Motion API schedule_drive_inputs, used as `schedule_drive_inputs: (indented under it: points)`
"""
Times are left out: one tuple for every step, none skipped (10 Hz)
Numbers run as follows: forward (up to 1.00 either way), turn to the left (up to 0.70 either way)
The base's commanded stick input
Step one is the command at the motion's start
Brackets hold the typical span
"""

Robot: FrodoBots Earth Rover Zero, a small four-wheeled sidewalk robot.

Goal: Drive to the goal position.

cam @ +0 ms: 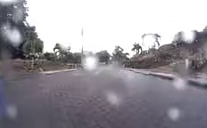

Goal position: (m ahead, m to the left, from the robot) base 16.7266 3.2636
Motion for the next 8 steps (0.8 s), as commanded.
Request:
schedule_drive_inputs:
  points:
    - [1.0,0.0]
    - [1.0,0.0]
    - [1.0,0.0]
    - [1.0,0.0]
    - [1.0,0.0]
    - [1.0,0.0]
    - [1.0,0.0]
    - [1.0,0.0]
